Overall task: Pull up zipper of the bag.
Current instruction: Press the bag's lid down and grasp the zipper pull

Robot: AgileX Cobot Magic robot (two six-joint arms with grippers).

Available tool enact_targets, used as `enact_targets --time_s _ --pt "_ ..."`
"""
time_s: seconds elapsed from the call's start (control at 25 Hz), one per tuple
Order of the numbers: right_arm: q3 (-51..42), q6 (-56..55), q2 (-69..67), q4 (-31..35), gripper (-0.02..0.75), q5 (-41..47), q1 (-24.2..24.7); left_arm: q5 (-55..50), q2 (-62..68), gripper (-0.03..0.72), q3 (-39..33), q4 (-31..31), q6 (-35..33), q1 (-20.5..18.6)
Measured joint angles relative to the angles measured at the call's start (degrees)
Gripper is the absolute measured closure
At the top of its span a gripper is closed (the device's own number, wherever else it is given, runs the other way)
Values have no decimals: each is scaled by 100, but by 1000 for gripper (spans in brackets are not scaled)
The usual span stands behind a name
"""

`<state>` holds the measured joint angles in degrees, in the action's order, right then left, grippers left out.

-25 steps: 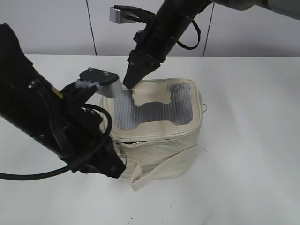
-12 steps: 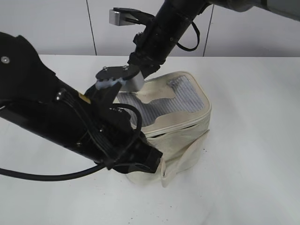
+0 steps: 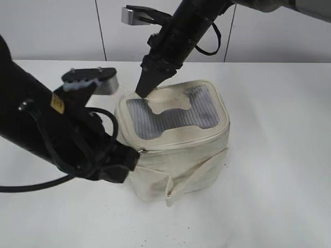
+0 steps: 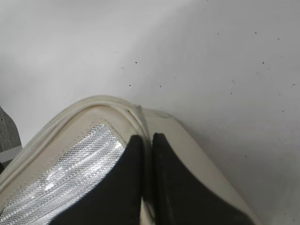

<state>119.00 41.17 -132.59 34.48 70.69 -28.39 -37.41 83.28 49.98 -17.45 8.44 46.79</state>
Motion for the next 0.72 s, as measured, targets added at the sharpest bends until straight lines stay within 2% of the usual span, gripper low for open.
enact_targets --time_s 0.2,0.32,0.52,0.72 --pt "166 -71 -63 5 708 -5 13 -60 -295 691 0 76 82 -581" --pt "193 -113 -66 5 708 -5 13 -101 -330 691 0 13 84 -702" --pt "199 -124 -66 5 708 -5 23 -107 -330 691 0 -571 89 -637" --pt "199 -131 -66 12 708 -5 23 0 -332 691 0 -969 99 -120"
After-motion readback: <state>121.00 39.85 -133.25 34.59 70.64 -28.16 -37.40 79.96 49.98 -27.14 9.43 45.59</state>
